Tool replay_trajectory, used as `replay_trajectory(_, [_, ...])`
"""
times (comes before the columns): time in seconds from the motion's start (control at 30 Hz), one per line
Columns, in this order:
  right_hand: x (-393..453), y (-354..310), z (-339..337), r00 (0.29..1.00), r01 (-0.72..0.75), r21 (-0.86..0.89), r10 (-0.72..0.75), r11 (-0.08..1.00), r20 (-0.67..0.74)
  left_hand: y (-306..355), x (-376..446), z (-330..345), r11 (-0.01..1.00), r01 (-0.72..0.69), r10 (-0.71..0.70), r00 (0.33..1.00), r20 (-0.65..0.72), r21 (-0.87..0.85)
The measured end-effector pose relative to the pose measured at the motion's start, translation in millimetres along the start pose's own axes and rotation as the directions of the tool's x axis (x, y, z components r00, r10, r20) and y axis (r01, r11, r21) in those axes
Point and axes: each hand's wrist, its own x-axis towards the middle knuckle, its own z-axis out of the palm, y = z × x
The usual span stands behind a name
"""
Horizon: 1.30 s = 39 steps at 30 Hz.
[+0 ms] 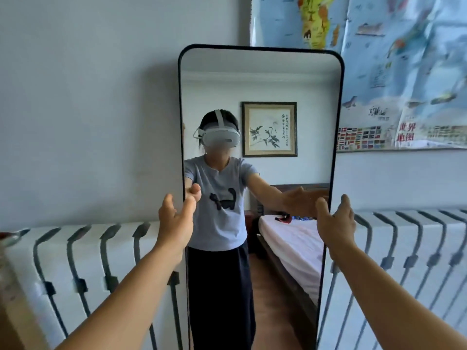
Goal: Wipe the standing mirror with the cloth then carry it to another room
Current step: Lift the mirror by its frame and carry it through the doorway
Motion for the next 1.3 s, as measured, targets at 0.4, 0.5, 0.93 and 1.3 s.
replay_trajectory(0.4, [29.0, 24.9, 5.9, 0.971, -0.138, 0.082, 0.118, 0.987, 0.208, -5.7, 7.8, 18.9, 0.988, 0.148, -0.149, 0.988, 0.024, 0.043])
replay_trajectory(0.5, [31.3, 25.8, 5.0, 0.971, -0.151, 0.101, 0.128, 0.983, 0.203, -3.4, 3.9, 20.1, 0.990, 0.136, -0.135, 0.991, -0.023, 0.035])
replay_trajectory(0.93, [-4.4, 54.8, -15.5, 0.971, -0.227, 0.240, 0.201, 0.944, 0.131, -15.2, -35.2, 8.9, 0.978, 0.184, -0.201, 0.960, -0.192, -0.102])
replay_trajectory(1.3, [-33.3, 76.2, -31.7, 0.852, -0.521, 0.352, 0.498, 0.777, 0.162, -76.4, -67.7, 5.3, 0.891, 0.444, -0.453, 0.866, -0.210, -0.095])
